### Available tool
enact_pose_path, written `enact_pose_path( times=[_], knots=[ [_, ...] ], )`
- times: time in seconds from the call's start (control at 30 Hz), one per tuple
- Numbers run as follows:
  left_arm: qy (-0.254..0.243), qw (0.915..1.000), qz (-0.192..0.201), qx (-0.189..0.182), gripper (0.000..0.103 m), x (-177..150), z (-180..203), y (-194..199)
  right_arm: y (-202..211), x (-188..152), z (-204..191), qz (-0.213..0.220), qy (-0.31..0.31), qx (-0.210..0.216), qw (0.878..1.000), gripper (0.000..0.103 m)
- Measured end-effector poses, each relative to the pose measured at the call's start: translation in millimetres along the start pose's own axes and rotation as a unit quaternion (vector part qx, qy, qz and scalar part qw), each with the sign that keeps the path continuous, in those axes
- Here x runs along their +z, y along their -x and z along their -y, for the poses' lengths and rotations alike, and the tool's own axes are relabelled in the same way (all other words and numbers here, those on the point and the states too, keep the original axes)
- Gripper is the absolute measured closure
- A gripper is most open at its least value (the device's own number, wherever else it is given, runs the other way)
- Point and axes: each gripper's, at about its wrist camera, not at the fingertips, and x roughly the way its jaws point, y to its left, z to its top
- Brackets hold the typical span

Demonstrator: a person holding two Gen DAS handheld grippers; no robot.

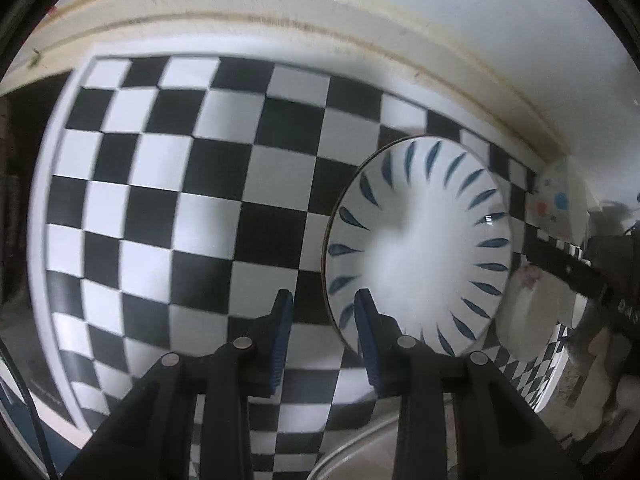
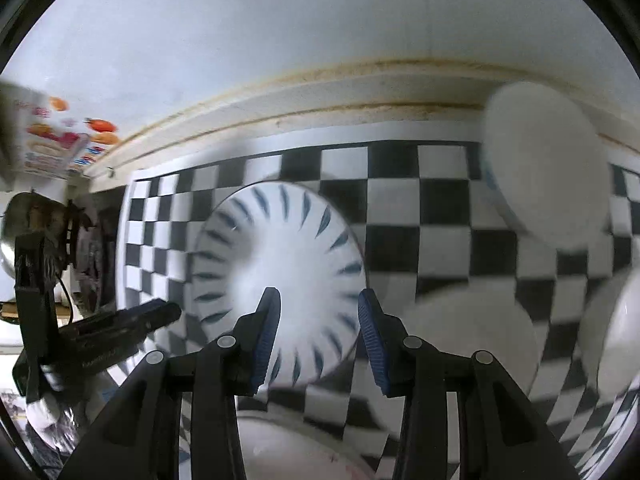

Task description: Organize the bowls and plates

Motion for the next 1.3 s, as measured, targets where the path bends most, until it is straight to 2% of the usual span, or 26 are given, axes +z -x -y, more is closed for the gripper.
enact_pose_path(
  times=[0.2,0.3,0.33,0.37,0.43,0.53,0.6,0.83,0.93,1.1,1.3],
  knots=[
    [0.002,0.9993,-0.032,-0.016,0.072,3.2,-2.0,-30.2,-39.8,25.8,10.6,-0.054,0.003,-0.014,0.998,0.06],
    [-0.004,0.9995,-0.022,-0.022,0.076,2.6,1.1,-27.4,-56.7,30.8,17.1,-0.08,0.002,-0.01,0.997,0.06],
    [-0.004,0.9995,-0.018,-0.027,0.085,2.2,2.4,-26.5,-61.2,30.7,18.0,-0.085,0.002,-0.011,0.996,0.062],
    [-0.005,0.9992,-0.017,-0.036,0.087,1.6,3.7,-26.0,-65.1,30.5,18.5,-0.089,0.004,-0.011,0.996,0.068],
    [-0.004,0.9995,-0.014,-0.028,0.087,-0.1,7.0,-24.3,-64.5,30.9,16.3,-0.08,0.017,-0.013,0.997,0.084],
    [-0.006,0.9998,-0.007,-0.018,0.087,-1.5,8.6,-20.9,-63.1,27.8,12.5,-0.075,0.029,-0.018,0.997,0.084],
    [-0.002,0.9998,-0.006,-0.018,0.087,-4.2,6.8,-16.9,-62.2,24.5,12.2,-0.076,0.029,-0.007,0.997,0.086],
    [-0.008,0.9997,0.021,-0.014,0.087,-8.6,1.7,13.7,-44.6,14.3,8.5,-0.069,0.019,0.024,0.997,0.089],
    [-0.01,0.9992,0.034,-0.018,0.087,-13.0,1.2,31.1,-35.2,5.6,11.8,-0.087,-0.016,0.047,0.995,0.089],
    [-0.026,0.998,0.055,-0.014,0.087,-28.2,8.1,56.2,-8.9,-16.7,-0.2,-0.069,-0.001,0.043,0.997,0.09],
    [-0.05,0.9958,0.074,-0.018,0.087,-61.0,18.9,83.0,32.3,-53.1,-1.2,-0.038,-0.001,0.056,0.998,0.09]
  ],
)
